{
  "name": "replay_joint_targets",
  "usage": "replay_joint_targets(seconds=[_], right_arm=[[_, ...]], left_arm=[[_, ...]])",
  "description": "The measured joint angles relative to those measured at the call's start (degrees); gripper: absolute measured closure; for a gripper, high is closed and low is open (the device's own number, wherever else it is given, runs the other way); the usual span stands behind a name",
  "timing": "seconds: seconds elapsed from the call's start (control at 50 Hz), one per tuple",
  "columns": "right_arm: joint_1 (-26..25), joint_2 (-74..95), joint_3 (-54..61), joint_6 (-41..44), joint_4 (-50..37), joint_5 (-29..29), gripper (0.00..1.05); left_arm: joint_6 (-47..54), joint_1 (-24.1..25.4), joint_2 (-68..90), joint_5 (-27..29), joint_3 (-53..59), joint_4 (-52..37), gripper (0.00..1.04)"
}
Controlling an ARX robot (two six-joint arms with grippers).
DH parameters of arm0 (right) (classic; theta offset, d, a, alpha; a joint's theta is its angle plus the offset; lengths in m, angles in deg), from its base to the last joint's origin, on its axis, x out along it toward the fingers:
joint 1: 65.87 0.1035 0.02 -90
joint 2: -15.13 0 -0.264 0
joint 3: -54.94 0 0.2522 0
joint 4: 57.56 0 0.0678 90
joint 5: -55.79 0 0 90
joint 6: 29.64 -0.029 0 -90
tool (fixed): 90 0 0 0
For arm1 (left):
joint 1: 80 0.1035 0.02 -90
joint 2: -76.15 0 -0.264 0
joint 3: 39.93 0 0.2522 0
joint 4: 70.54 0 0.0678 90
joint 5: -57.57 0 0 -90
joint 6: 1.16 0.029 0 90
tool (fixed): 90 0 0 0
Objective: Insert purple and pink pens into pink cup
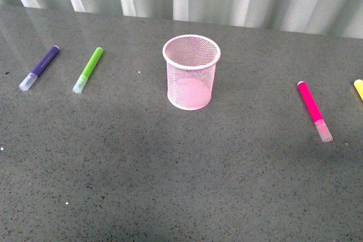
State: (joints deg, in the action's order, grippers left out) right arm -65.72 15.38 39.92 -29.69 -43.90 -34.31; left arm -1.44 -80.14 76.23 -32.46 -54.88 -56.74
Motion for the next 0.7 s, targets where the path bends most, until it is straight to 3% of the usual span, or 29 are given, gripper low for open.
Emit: replay_joint_targets(seconds=[0.7], right_arm=[[0.00,0.00,0.00,0.00,0.00,0.00,0.07]], left_arm=[[0.00,0.00,0.00,0.00,0.00,0.00,0.07]])
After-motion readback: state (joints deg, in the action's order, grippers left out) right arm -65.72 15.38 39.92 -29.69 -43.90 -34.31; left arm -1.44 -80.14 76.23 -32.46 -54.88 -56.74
